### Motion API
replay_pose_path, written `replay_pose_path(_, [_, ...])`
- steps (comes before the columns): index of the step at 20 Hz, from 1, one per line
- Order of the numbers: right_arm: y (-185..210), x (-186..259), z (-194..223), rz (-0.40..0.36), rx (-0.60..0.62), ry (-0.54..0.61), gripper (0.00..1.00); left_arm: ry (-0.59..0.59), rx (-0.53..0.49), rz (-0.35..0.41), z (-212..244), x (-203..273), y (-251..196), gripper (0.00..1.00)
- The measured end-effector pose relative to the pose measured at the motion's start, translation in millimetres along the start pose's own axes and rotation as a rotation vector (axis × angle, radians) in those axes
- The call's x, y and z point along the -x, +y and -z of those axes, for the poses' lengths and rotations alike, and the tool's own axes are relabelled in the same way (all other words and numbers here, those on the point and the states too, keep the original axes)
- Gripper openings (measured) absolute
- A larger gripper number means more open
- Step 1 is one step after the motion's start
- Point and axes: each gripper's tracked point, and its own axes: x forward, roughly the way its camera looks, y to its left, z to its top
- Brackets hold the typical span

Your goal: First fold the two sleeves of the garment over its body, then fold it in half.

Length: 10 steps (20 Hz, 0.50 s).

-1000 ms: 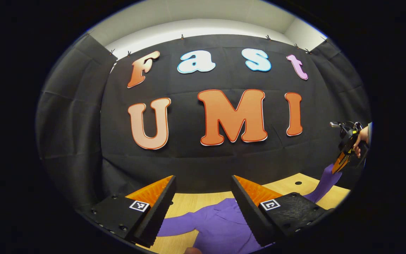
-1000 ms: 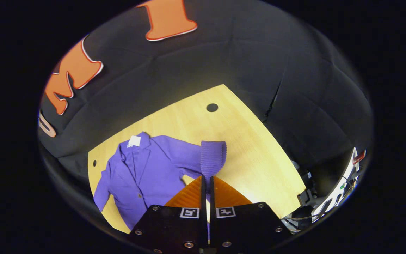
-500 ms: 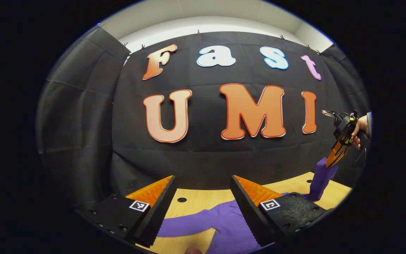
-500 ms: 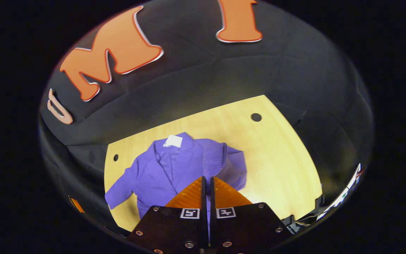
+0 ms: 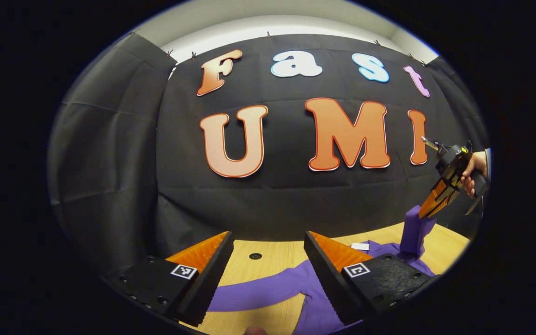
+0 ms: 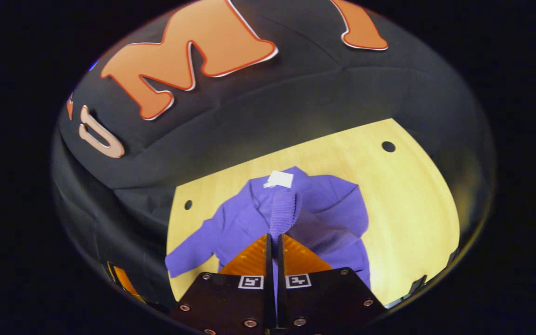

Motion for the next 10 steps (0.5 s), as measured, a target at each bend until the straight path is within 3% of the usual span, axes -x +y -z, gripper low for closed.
replay_pose_path(10, [47, -31, 23, -0.099, -0.019, 0.022, 0.02, 0.04, -0.009, 0.004, 15, -4, 5, 0.98])
